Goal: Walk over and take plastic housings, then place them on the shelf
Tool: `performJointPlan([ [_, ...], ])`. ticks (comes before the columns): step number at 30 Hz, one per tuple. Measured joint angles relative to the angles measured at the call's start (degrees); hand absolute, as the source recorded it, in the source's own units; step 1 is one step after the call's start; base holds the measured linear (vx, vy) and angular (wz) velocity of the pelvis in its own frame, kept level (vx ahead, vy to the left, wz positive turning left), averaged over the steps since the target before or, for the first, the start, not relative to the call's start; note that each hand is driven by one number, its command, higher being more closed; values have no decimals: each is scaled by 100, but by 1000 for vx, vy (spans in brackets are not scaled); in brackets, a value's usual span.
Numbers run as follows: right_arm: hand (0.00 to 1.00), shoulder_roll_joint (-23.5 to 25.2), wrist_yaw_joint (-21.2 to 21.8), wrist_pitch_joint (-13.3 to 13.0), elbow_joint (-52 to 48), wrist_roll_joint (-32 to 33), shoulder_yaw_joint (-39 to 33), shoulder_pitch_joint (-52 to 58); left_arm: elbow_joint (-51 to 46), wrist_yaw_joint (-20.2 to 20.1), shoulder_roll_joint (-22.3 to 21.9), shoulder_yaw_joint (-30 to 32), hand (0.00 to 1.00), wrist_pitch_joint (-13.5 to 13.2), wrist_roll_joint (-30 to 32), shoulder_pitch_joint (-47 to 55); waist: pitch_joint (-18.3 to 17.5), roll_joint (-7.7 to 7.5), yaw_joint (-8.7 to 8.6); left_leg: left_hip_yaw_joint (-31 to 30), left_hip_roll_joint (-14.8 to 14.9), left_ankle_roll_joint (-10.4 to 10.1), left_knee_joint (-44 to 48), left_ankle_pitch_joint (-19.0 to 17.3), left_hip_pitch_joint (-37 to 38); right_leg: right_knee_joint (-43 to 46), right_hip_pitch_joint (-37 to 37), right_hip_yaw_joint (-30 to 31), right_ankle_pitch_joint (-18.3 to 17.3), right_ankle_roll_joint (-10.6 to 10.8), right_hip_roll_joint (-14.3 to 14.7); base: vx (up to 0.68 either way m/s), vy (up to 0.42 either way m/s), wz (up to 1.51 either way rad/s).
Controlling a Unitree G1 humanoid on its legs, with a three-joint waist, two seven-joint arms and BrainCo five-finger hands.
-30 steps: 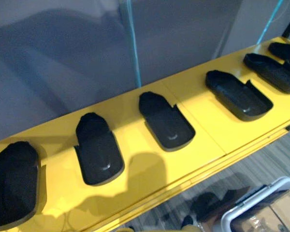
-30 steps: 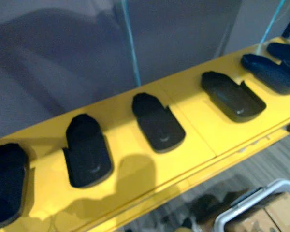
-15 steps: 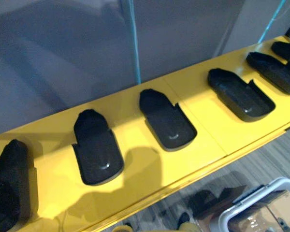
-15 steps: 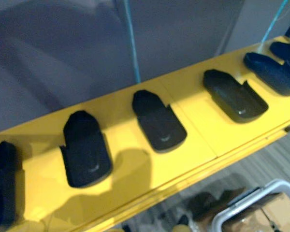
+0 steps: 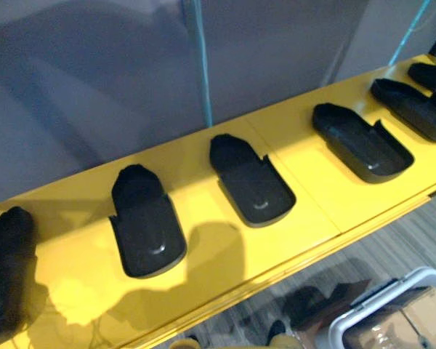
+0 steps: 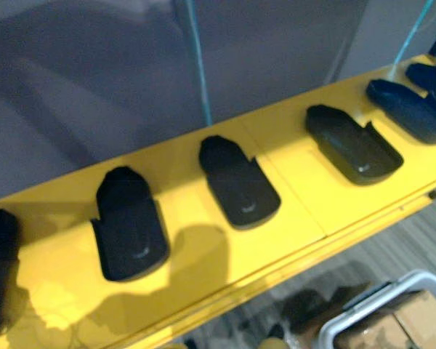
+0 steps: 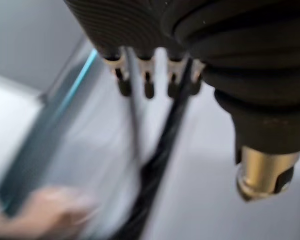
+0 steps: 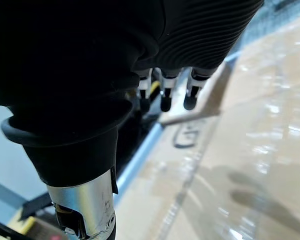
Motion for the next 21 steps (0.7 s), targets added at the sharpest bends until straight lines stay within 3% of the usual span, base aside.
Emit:
performJointPlan([
  [2,0,185,-7,-1,-11,-3,46,98,-896,449,0,5,0,-470,-342,-231,-115,16,8,2,-29,1,-71,4,104,-82,108,-9,17,26,3,0,0,0],
  [4,0,226,-8,-2,-13,-13,141,154,-1275,543,0,4,0,-703,-392,-305,-163,25,0,7,-46,1,-108,4,172,-142,184,-15,30,44,4,0,0,0],
  [7,0,445,-12,-4,-32,-159,274,268,-2514,513,-53,3,0,-1346,-961,-374,-427,15,-11,10,-75,1,-186,4,192,-282,234,-36,71,97,21,25,4,1],
  [11,0,691,-20,-5,-84,-220,399,377,-3687,224,-622,3,0,-1755,-1132,-354,-537,33,-24,-11,-94,1,-242,4,315,-392,425,-133,86,117,22,21,3,9],
  [15,0,761,-29,-6,-602,-220,392,429,-3902,-387,-1147,9,0,-1614,-1334,-253,-581,48,-11,-58,-137,2,-274,4,397,-393,537,-168,88,122,-31,-1,23,8],
  [17,0,766,-35,-3,-637,-220,398,427,-3807,-743,-1301,7,0,-1375,-1473,-96,-573,35,1,-135,-138,2,-272,4,380,-396,556,-191,90,125,-45,-46,10,15],
  [19,0,808,-90,39,-624,-219,395,445,-3349,-1100,-1660,10,0,-914,-1643,211,-566,21,15,-174,-154,1,-276,4,370,-400,583,-257,90,125,-58,-53,0,14],
  [21,0,870,-111,43,-622,-220,395,462,-3145,-1135,-1940,10,0,-676,-1726,466,-559,-1,37,-186,-163,1,-278,3,358,-400,585,-272,90,125,-55,-41,2,5],
])
